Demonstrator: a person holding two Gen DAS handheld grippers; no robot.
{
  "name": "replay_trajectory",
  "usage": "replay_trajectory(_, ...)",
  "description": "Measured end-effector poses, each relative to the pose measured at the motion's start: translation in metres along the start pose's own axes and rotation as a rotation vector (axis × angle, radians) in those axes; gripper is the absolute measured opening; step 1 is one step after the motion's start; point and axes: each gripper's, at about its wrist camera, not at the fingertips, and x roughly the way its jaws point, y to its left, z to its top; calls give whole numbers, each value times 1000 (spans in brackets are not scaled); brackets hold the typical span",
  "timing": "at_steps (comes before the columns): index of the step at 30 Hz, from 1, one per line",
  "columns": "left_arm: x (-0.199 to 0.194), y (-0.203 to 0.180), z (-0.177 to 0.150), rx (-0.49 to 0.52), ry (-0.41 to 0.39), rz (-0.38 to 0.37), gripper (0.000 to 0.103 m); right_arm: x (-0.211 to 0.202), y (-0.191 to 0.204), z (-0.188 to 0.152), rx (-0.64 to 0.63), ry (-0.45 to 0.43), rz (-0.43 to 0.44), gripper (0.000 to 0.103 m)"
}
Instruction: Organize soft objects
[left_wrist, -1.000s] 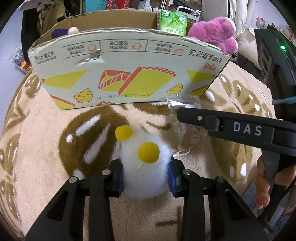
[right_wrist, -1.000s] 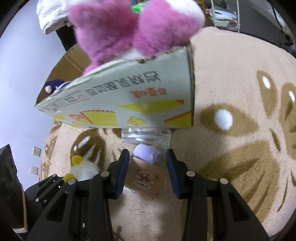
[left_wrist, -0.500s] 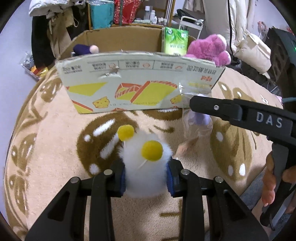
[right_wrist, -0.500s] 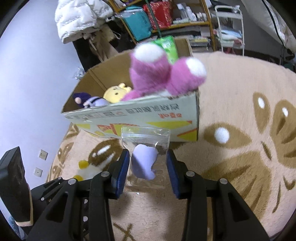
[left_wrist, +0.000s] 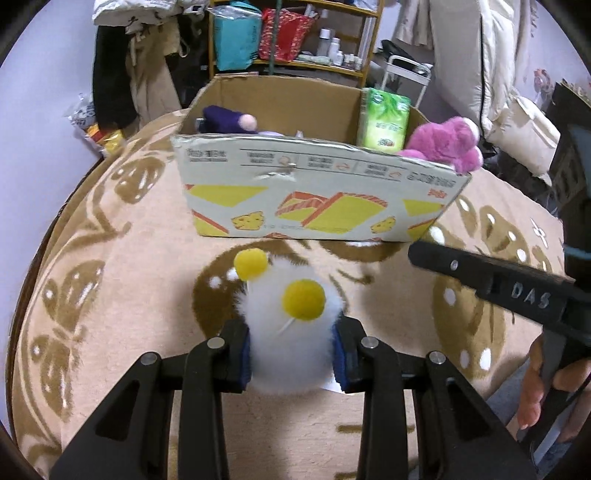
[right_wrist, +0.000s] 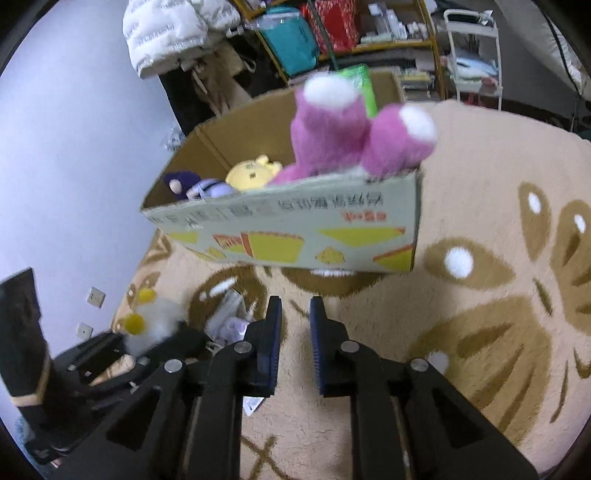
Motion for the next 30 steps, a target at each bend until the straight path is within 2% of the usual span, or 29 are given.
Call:
replay_trajectory(2, 0, 5, 0, -19, 14, 22, 32, 6, 2, -1, -5, 17, 12, 21)
replay_trajectory(4, -1, 10, -2, -34, 24, 43, 32, 9, 7, -2, -20, 33, 32, 34)
replay_trajectory(6, -4, 15, -2, -34, 28, 79, 32, 12, 14, -5, -50, 38, 38, 54)
replay_trajectory(8, -9, 19, 0, -34, 19, 100, 32, 14, 21, -6, -75, 41, 41, 60)
replay_trajectory(13, -17, 29, 5, -46, 18, 129, 32, 31, 35, -9, -135, 88, 38, 63)
replay_trajectory(18, -30, 38, 9, -32, 4, 149, 32, 45, 48, -13, -211, 121, 31, 75)
replay_trajectory(22, -41, 45, 15, -20, -34, 176, 32, 59, 59, -15, -285, 140, 7, 77)
replay_trajectory(27, -37, 61, 16, -72, -26, 173, 32, 86, 68, -22, -336, 206, -3, 77)
replay_trajectory(30, -37, 67, 16, -94, -30, 181, 32, 91, 76, -29, -404, 210, -39, 80)
